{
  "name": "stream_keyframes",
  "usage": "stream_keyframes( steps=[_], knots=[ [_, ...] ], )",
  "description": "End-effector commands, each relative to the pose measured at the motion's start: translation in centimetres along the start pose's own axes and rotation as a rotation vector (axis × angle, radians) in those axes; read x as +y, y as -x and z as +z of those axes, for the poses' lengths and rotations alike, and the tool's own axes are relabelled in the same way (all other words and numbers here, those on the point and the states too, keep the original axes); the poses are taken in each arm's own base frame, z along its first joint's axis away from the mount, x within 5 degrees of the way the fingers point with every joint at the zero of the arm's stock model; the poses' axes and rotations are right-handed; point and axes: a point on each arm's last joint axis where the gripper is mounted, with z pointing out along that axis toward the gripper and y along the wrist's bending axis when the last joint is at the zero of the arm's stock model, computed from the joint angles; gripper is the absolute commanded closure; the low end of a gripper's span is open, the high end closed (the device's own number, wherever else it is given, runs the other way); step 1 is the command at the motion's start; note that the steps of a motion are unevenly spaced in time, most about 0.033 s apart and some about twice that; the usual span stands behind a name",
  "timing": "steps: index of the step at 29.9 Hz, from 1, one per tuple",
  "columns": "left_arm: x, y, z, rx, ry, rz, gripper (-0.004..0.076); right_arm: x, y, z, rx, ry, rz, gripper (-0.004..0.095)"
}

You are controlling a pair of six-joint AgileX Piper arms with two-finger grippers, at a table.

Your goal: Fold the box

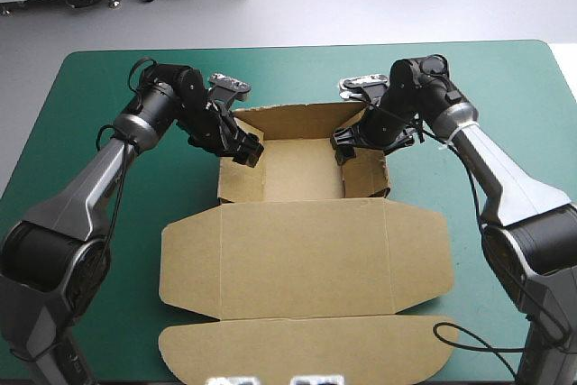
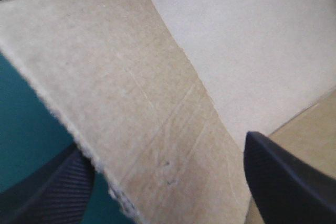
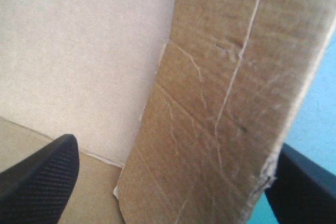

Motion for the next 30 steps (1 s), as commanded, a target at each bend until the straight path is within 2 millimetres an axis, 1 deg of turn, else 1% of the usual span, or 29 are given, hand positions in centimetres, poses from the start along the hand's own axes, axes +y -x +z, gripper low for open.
stream_keyframes(
  steps=[1, 3, 8, 11, 13, 14, 17, 19, 22, 23, 26, 30],
  knots=[
    [-1.3, -0.5, -5.4, -0.093, -0.006, 0.021, 0.0162, 0.7, -0.5, -5.2, -0.113, -0.029, -0.045, 0.0043],
    [-1.1, -0.8, -6.5, -0.108, 0.047, 0.038, 0.0162, 0.7, -0.7, -6.2, -0.133, -0.05, -0.054, 0.0043],
    [-0.7, -2.0, -10.0, -0.164, 0.204, 0.068, 0.0162, 1.1, -1.3, -8.3, -0.182, -0.057, -0.065, 0.0043],
    [-1.3, -3.0, -12.4, -0.222, 0.208, 0.071, 0.0168, 1.3, -1.6, -9.3, -0.206, -0.053, -0.068, 0.0043],
    [-1.9, -3.9, -14.3, -0.271, 0.208, 0.075, 0.0206, 1.4, -1.9, -10.0, -0.223, -0.052, -0.07, 0.0043],
    [-2.1, -4.3, -15.1, -0.291, 0.211, 0.077, 0.0241, 1.5, -2.0, -10.3, -0.229, -0.051, -0.072, 0.0043],
    [-2.8, -6.0, -18.1, -0.367, 0.236, 0.087, 0.0395, 1.6, -2.2, -10.9, -0.243, -0.053, -0.074, 0.0043],
    [-3.4, -7.3, -20.1, -0.423, 0.244, 0.092, 0.0531, 1.6, -2.2, -10.9, -0.244, -0.053, -0.074, 0.0043],
    [-4.2, -9.5, -22.5, -0.492, 0.255, 0.104, 0.0708, 1.6, -2.1, -10.7, -0.239, -0.053, -0.074, 0.0043],
    [-4.4, -10.3, -23.0, -0.504, 0.26, 0.116, 0.073, 1.6, -2.1, -10.6, -0.237, -0.053, -0.073, 0.0043],
    [-4.7, -12.5, -23.3, -0.503, 0.271, 0.117, 0.0729, 1.4, -1.9, -10.1, -0.227, -0.055, -0.072, 0.0043],
    [-4.4, -15.3, -22.0, -0.447, 0.303, 0.11, 0.0731, 1.1, -1.5, -8.9, -0.198, -0.064, -0.069, 0.0043]
  ],
)
